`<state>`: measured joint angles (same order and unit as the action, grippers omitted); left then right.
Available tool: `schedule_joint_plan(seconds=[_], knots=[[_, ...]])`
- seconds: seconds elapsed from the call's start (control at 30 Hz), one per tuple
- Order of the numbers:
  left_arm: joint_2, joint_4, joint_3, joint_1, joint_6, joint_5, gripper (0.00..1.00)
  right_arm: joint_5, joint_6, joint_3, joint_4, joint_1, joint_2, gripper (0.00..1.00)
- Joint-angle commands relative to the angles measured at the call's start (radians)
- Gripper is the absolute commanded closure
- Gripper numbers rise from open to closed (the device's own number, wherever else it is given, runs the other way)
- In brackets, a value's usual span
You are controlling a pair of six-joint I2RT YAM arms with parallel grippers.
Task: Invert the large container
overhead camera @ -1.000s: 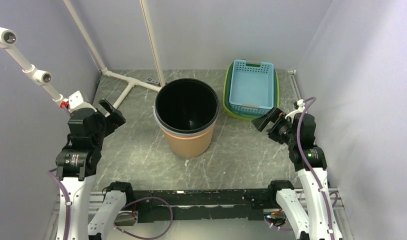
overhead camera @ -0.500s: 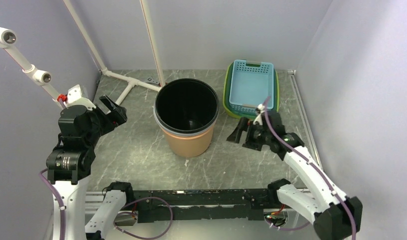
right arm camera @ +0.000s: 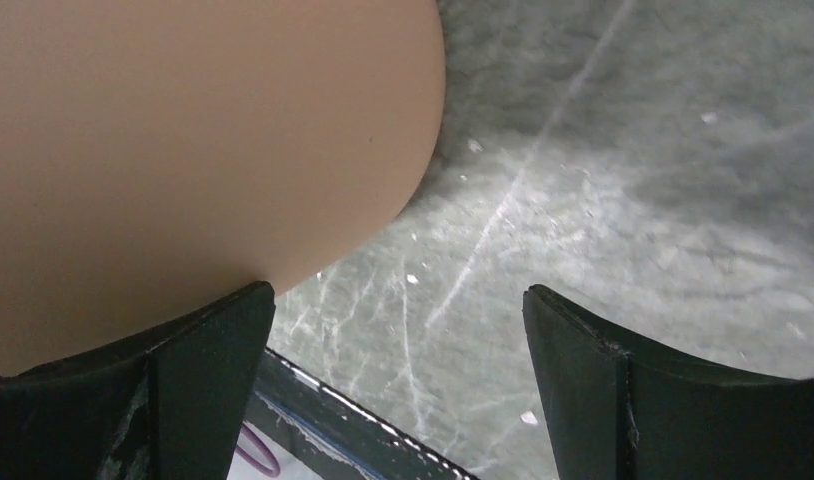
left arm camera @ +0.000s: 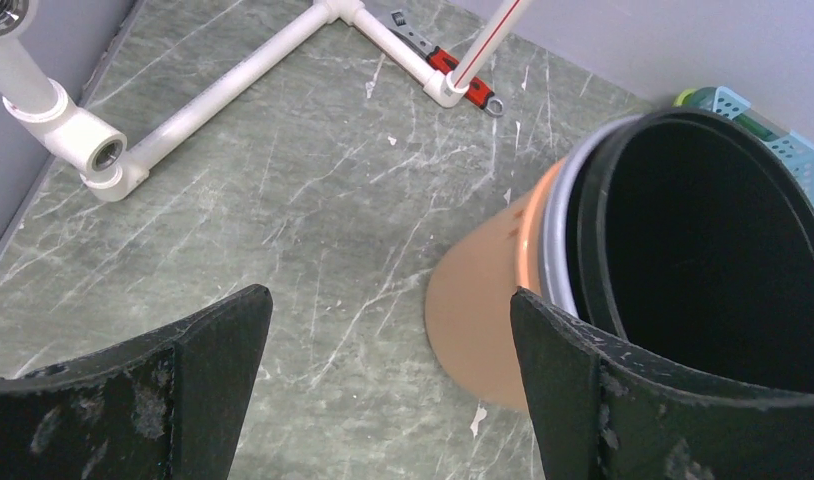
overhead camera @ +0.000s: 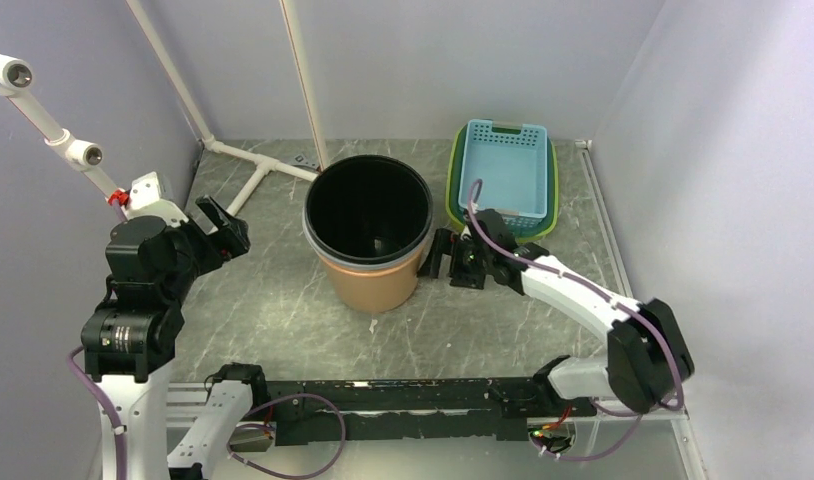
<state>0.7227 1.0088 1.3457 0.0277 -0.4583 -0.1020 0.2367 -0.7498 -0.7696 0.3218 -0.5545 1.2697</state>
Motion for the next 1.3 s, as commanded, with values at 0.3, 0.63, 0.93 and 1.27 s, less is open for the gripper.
schedule_joint_plan(seconds=[0.3,0.63,0.93,1.27], knots=[[0.013,-0.031,0.035,0.000,0.007,0.011,0.05,-0.194,0.210,-0.431,0.222,-0.111,0.295,0.00],[0.018,-0.056,-0.016,0.000,-0.014,0.017,0.05,-0.705,0.433,-0.618,0.368,0.020,0.284,0.00],[0.034,-0.041,-0.010,0.000,0.004,0.019,0.05,-0.395,0.587,-0.873,0.404,0.157,0.571,0.00],[0.035,0.002,0.018,0.000,0.027,-0.006,0.05,0.078,0.600,-1.005,0.268,0.148,0.764,0.00]])
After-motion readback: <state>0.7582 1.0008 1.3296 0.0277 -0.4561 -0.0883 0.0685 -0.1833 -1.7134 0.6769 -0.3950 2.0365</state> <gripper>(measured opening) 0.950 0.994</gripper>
